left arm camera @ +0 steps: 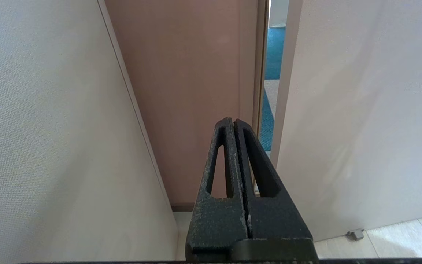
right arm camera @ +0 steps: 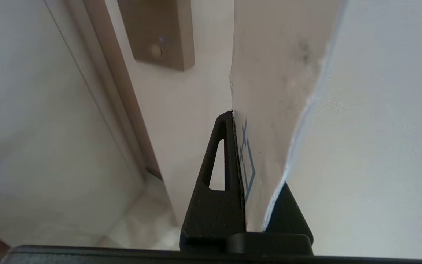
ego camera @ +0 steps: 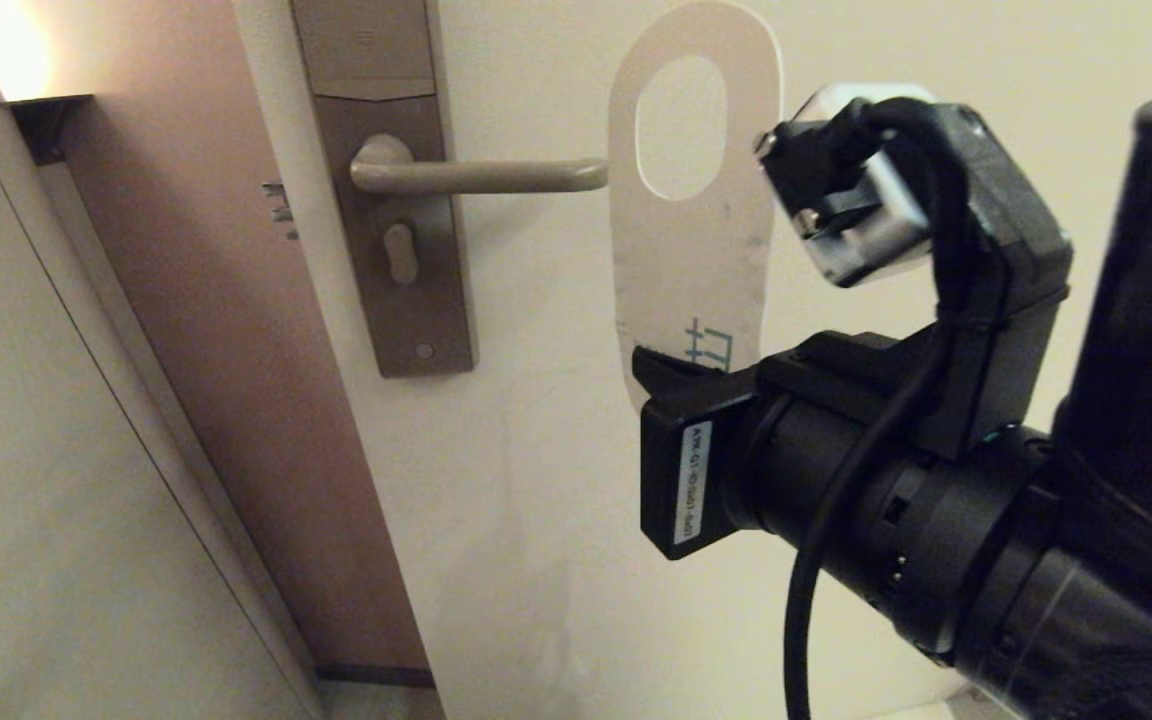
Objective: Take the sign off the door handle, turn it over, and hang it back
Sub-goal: Hang the sign back with the other side facing out
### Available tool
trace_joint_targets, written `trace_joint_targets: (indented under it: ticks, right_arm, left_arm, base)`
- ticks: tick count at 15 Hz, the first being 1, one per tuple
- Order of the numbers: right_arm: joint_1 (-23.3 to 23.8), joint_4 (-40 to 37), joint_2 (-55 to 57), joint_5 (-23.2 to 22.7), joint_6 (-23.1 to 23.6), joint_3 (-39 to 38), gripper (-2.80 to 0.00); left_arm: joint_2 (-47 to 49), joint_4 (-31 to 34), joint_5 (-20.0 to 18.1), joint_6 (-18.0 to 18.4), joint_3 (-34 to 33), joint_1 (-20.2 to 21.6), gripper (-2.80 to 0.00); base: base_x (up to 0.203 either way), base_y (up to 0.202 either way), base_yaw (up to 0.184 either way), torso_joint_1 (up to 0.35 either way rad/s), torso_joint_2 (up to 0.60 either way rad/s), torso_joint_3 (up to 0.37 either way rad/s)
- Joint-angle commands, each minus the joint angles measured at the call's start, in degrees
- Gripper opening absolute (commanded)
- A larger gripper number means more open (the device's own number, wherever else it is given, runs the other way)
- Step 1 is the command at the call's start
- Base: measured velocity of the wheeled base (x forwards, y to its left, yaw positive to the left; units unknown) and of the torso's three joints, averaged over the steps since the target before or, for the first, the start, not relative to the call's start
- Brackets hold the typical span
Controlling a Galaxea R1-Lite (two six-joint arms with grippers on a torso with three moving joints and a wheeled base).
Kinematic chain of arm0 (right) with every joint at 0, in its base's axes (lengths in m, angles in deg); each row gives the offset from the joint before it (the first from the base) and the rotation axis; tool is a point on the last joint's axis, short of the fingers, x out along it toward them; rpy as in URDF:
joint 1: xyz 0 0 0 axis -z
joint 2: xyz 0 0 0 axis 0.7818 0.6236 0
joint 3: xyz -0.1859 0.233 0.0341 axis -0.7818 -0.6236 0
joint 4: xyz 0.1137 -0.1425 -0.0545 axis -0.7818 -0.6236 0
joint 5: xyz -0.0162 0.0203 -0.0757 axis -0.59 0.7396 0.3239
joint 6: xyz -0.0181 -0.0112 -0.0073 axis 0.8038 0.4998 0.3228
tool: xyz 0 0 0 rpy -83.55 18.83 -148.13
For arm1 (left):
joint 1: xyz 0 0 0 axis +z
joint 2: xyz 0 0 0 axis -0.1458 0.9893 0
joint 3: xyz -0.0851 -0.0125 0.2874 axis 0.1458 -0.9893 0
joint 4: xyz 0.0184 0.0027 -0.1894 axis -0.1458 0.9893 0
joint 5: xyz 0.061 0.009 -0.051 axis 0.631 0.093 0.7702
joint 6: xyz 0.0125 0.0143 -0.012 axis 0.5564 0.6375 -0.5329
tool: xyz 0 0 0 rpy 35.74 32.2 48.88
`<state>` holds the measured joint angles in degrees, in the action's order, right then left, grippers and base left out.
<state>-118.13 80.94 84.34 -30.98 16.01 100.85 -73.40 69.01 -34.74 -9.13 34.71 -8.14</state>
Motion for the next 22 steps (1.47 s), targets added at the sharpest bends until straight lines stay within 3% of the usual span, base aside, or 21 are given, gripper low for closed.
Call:
trace_joint_targets:
  ticks: [1,5,12,22]
  right_arm:
    - [0.0,0.1,2.8,0.4,0.2,0.8,-2.8]
    - [1.9,-0.5,6.3,2.7,0.3,4.0,-2.8]
    - [10.9,-0.8,7.5,2.4,-0.1,4.8,-2.8]
    - [10.9,-3.1,10.7,2.3,0.0,11.6,-2.8]
  left_arm:
    - [0.0,0.0,0.0,0.1,0.0,0.0,-2.8]
    - [0.0,0.0,0.0,0.0,0.0,0.0,-2.8]
    - [0.0,0.0,0.0,0.1,0.0,0.0,-2.8]
    - [0.0,0.0,0.0,0.0,0.0,0.0,-2.8]
  base:
    - [0.0,0.0,0.0,0.0,0.0,0.0]
    - [0.0,0.0,0.0,0.0,0.0,0.0]
    - [0.0,0.0,0.0,0.0,0.0,0.0]
    - [0.0,0.0,0.0,0.0,0.0,0.0]
